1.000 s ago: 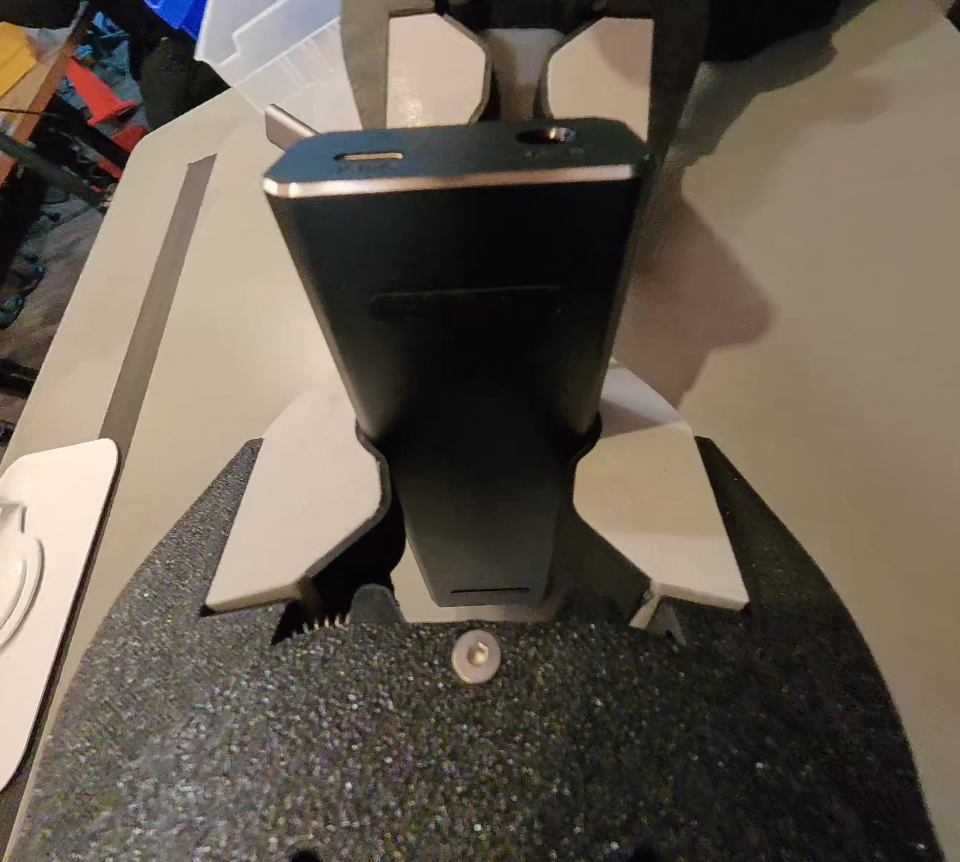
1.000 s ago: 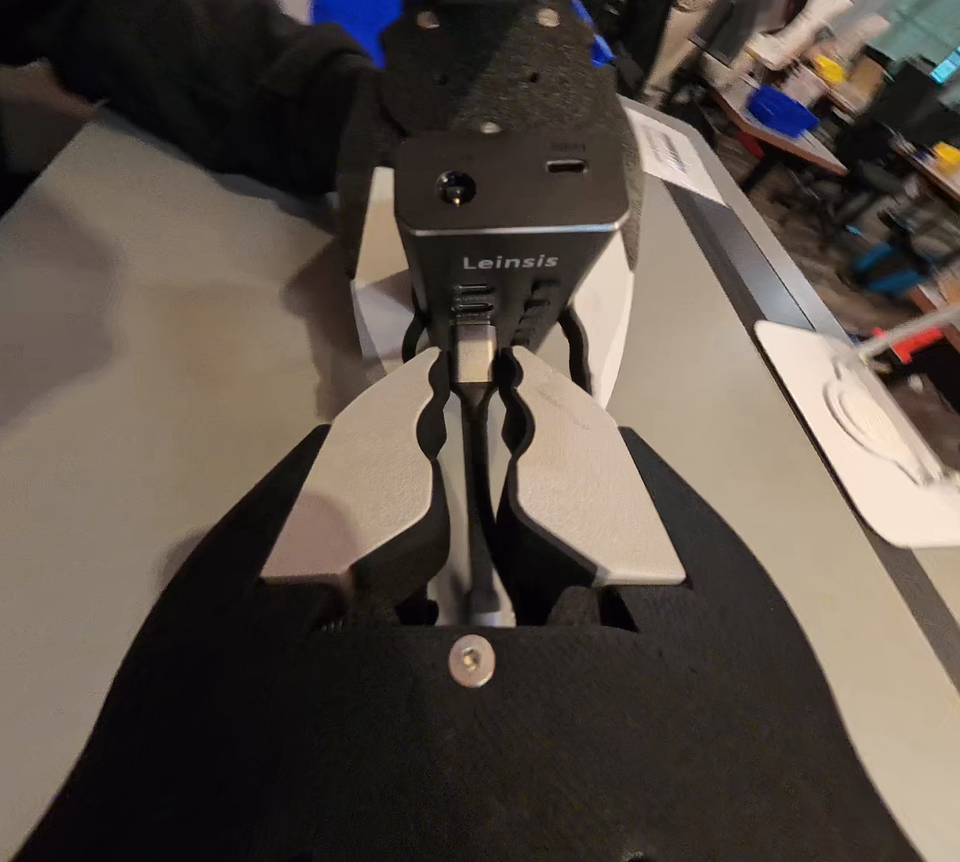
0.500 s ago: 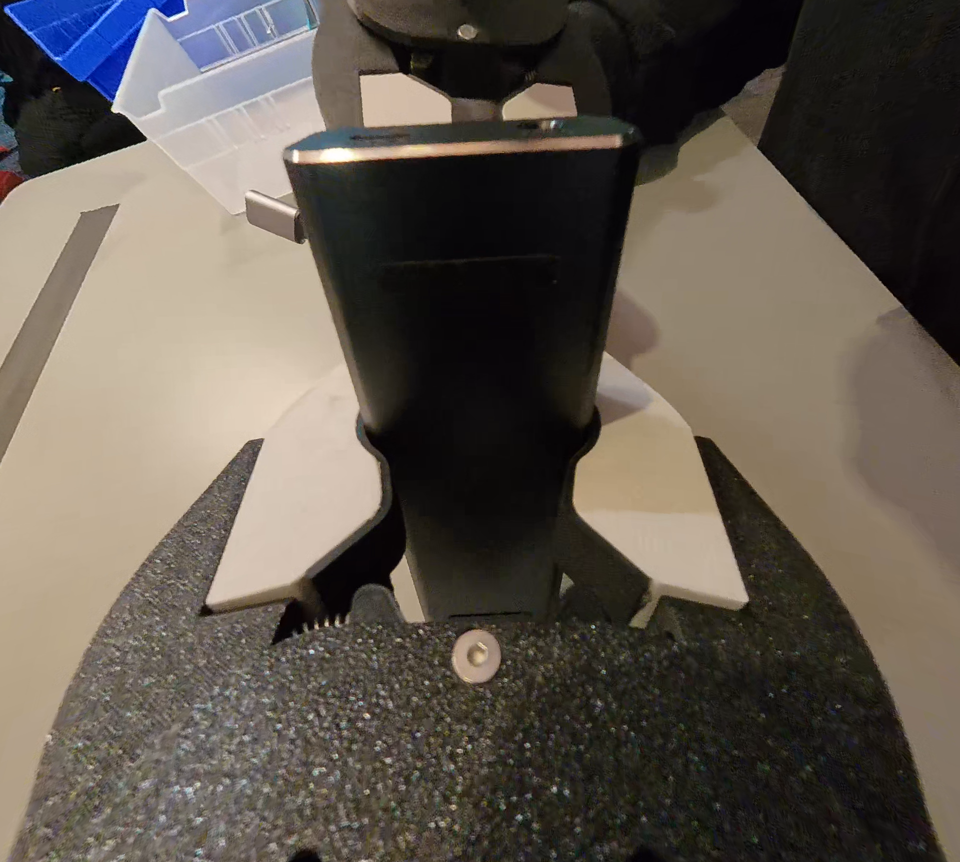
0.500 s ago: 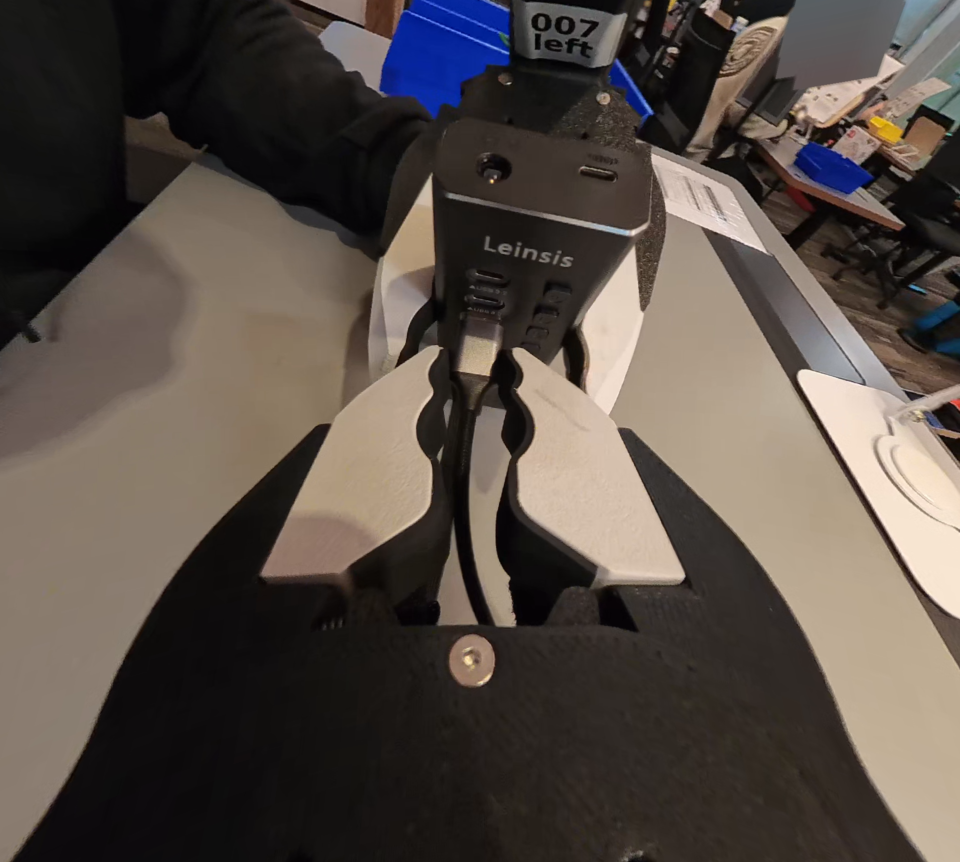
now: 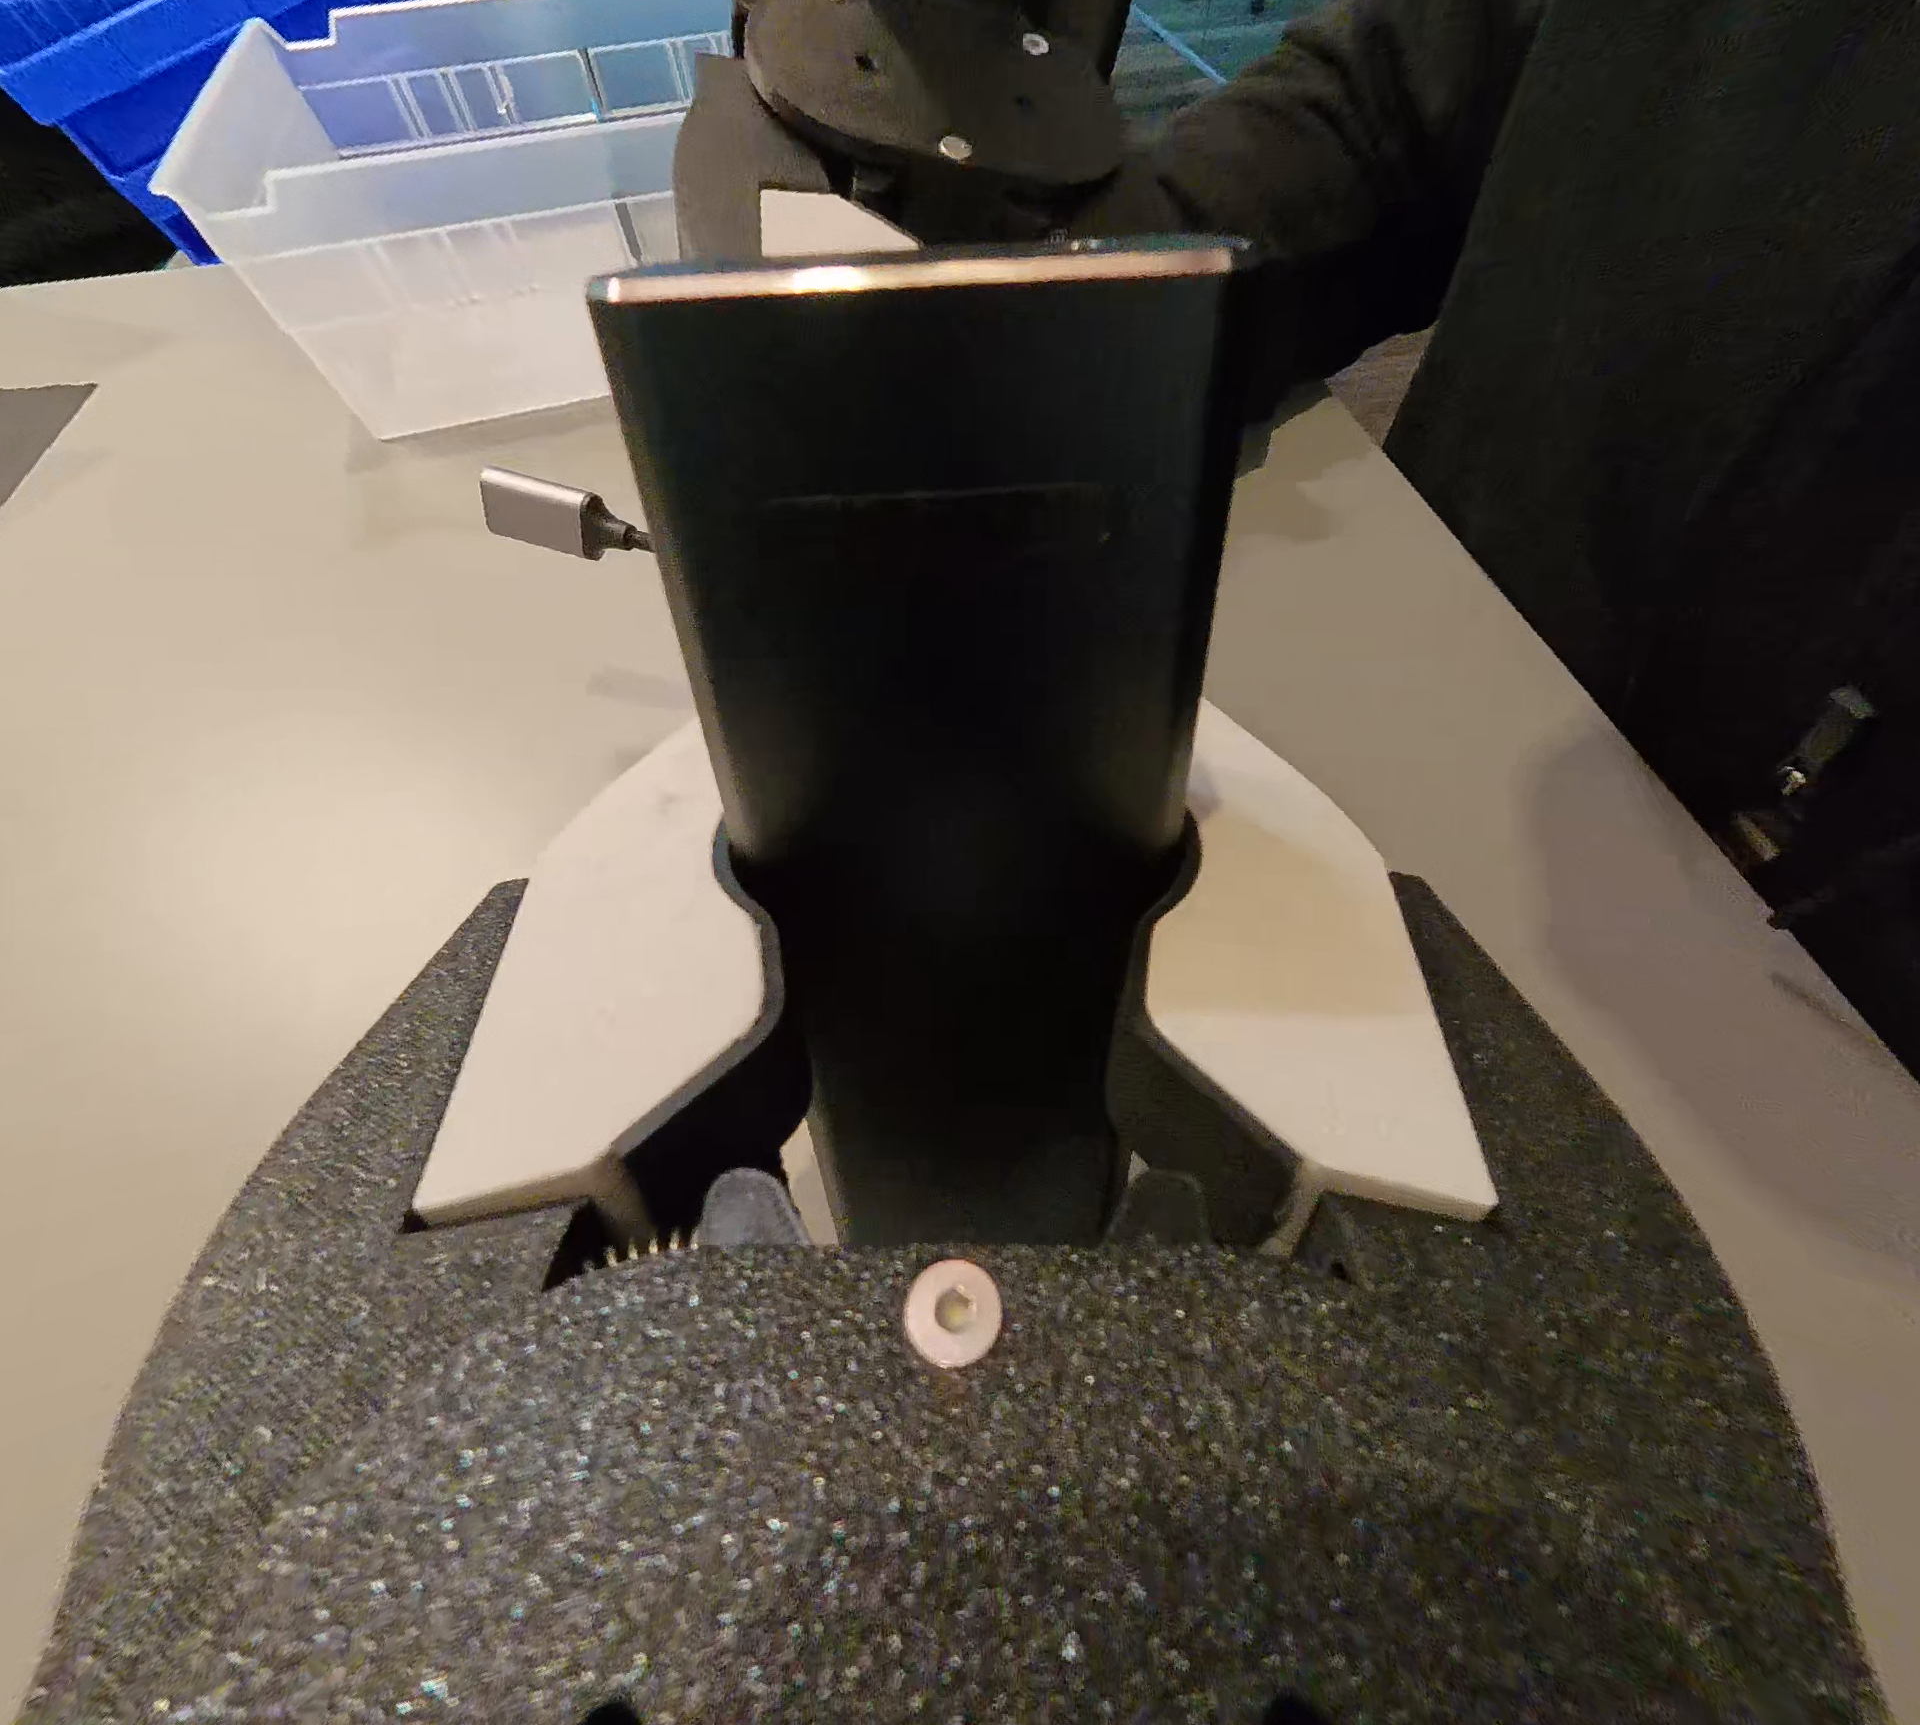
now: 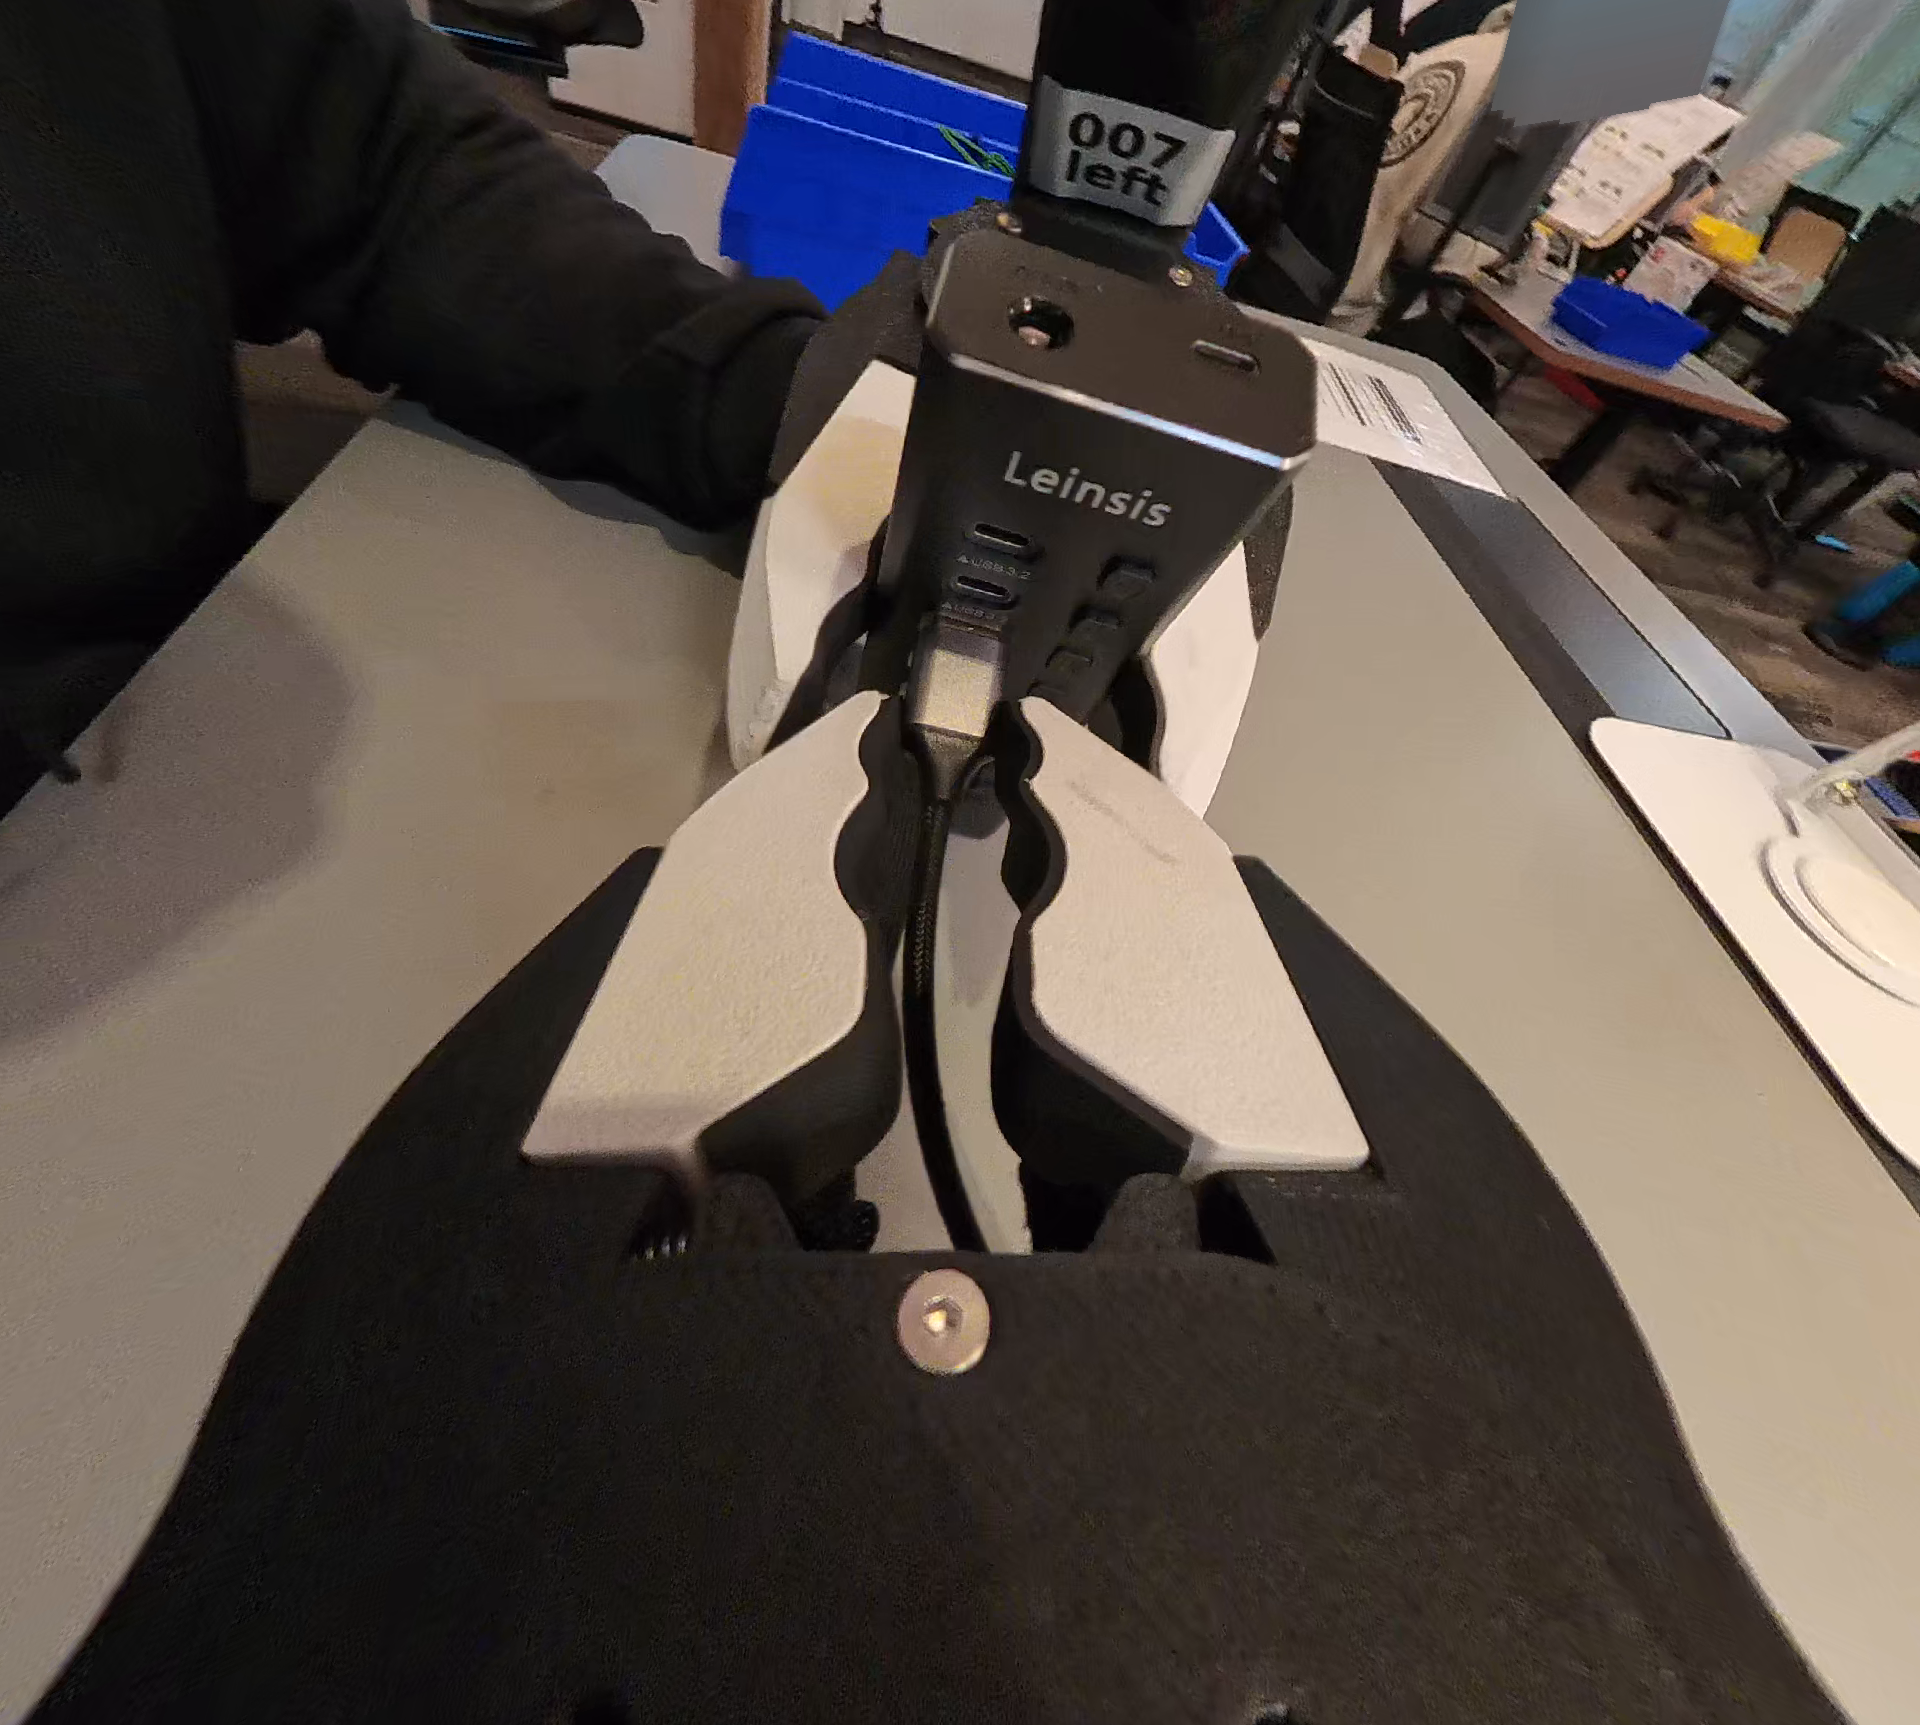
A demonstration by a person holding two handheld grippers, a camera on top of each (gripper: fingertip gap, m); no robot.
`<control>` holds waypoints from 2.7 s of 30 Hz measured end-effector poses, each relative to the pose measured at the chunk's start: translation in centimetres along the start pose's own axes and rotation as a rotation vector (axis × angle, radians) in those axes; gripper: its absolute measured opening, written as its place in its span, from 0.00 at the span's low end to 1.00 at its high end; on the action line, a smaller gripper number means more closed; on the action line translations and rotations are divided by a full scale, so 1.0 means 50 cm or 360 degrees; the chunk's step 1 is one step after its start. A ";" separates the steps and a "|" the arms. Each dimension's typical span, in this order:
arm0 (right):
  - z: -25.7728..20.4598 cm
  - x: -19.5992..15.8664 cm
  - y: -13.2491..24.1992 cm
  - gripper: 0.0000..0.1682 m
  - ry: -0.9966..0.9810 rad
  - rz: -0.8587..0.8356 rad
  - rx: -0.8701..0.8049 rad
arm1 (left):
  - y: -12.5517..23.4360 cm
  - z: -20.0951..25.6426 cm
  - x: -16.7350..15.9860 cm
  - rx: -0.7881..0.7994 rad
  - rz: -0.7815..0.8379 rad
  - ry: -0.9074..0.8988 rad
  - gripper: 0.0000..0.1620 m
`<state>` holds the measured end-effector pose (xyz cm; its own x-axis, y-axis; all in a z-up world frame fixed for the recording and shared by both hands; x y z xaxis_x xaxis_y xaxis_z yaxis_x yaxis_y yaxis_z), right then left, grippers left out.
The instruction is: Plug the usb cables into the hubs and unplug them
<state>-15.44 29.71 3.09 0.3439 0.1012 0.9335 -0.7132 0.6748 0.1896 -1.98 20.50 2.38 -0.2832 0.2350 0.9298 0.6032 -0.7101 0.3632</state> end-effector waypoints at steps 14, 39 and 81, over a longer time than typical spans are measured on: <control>0.014 -0.010 -0.008 0.09 -0.0105 -0.0027 -0.0182 | 0.021 -0.020 -0.010 0.0126 0.0065 0.0148 0.44; -0.029 -0.039 -0.071 0.17 0.0704 -0.0350 -0.0826 | 0.074 -0.077 -0.084 0.0310 0.0978 0.1104 0.44; -0.018 -0.034 -0.058 0.03 0.0835 -0.0444 -0.0554 | 0.025 -0.070 -0.056 0.0091 0.0688 0.1074 0.44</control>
<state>-13.38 28.25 0.69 0.7991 0.1708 0.5765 -0.3475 0.9136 0.2110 -3.05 16.62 0.03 -0.3944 -0.5178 0.7592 0.7946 -0.6071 -0.0012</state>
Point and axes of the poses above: each gripper's, where its closed fingertips meet, y back along the fingers, x out of its top, z = x × y across the jaws, the point moved 10 cm from there along y, back along the fingers, and after that the axes turned 13 degrees about -x, right-handed, at the moved point
